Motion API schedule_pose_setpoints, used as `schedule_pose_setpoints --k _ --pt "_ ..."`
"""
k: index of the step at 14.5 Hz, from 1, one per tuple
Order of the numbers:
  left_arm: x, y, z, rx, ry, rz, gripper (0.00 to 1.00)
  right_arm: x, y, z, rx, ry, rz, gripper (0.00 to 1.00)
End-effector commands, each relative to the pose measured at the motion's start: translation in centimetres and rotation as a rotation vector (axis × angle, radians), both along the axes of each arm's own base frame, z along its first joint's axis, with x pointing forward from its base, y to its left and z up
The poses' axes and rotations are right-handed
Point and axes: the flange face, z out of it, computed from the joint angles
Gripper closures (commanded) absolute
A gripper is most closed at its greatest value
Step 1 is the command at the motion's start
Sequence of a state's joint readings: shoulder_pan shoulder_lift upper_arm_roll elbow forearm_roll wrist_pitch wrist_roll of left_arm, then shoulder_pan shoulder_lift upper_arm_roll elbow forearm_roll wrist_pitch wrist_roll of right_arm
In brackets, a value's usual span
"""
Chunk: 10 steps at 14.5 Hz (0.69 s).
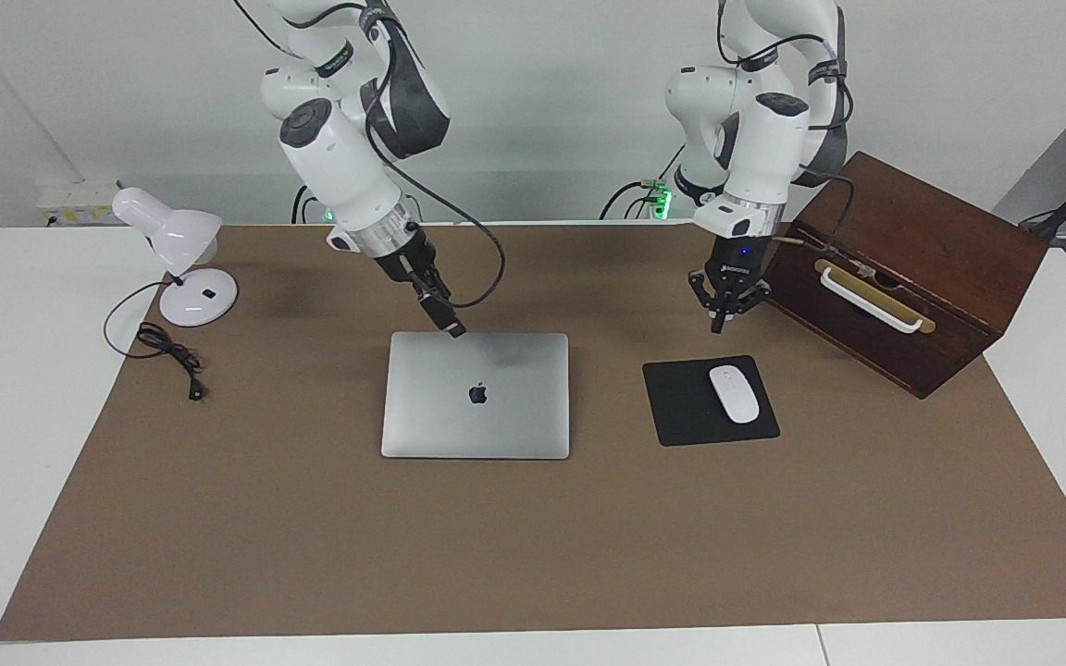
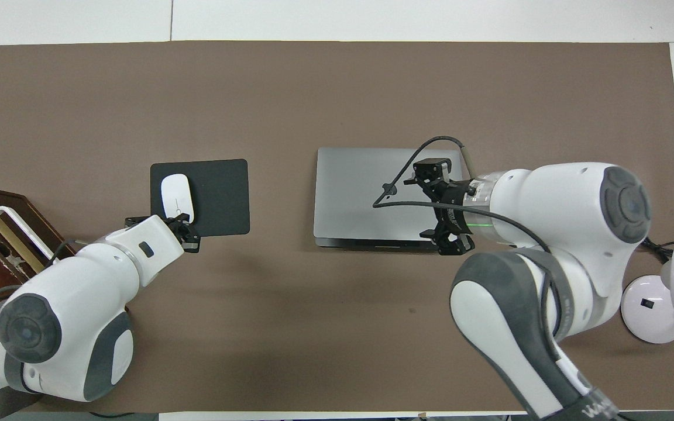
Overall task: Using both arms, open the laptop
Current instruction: 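Move the right gripper to the laptop front edge while the left gripper approaches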
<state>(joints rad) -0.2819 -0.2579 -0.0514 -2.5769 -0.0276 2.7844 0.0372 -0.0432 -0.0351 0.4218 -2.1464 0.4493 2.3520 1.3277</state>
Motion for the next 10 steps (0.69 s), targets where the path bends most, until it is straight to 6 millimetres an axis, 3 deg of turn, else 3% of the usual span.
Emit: schedule_pose_setpoints --k 1,7,10 --pt "-2.0 -1.6 -2.0 -0.044 -0.068 -0.024 1.0 -2.1 0.6 -2.2 -0.003 -0.04 -0.058 0.0" --pt "-5.4 -8.0 -6.1 -0.168 -0.149 -0.066 1.0 -3.7 2.4 -5.5 0.014 -0.108 -0.095 0.0" --pt "-6.8 -10.5 -6.7 -0.238 -0.184 -0.076 1.0 -3.8 2.5 -7.2 0.015 -0.133 -0.113 0.0"
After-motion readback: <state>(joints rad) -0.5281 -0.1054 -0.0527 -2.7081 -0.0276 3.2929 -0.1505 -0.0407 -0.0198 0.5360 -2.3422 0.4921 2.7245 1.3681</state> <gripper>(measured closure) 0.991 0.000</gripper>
